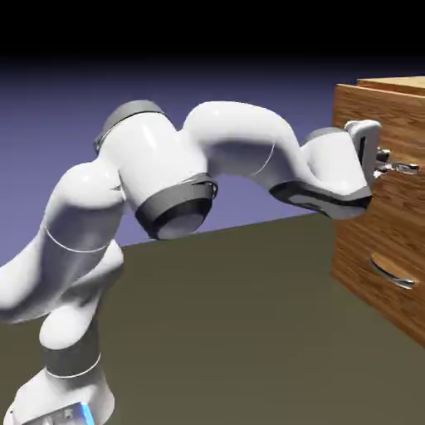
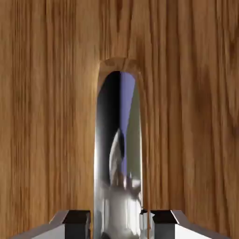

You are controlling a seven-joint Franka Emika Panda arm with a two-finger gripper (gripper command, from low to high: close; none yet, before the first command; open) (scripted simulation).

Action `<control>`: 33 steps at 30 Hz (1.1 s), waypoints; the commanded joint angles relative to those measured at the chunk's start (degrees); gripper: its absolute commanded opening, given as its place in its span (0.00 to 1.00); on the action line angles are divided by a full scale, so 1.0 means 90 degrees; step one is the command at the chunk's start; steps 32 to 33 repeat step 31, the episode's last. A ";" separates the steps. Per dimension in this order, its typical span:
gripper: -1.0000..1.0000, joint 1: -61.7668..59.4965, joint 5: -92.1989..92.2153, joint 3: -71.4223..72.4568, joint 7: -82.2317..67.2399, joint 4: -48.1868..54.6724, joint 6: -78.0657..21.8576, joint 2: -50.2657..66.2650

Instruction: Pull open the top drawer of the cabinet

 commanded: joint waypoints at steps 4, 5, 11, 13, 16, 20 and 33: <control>0.00 -0.0923 -0.0030 0.0748 0.0189 -0.0704 -0.0136 0.0164; 0.00 -0.1154 -0.0028 0.0945 0.0201 -0.0871 -0.0170 0.0170; 0.00 -0.2538 -0.0048 0.2106 0.0447 -0.1776 -0.0289 0.0273; 0.00 -0.2999 0.0008 0.2518 0.0336 -0.2113 -0.0349 0.0126; 0.00 -0.3691 -0.0050 0.3091 0.0641 -0.2457 -0.0325 0.0256; 0.00 -0.4614 -0.0063 0.3884 0.0845 -0.2948 -0.0306 0.0216; 1.00 -0.6574 0.0122 0.5536 0.0855 -0.4201 -0.0140 -0.0522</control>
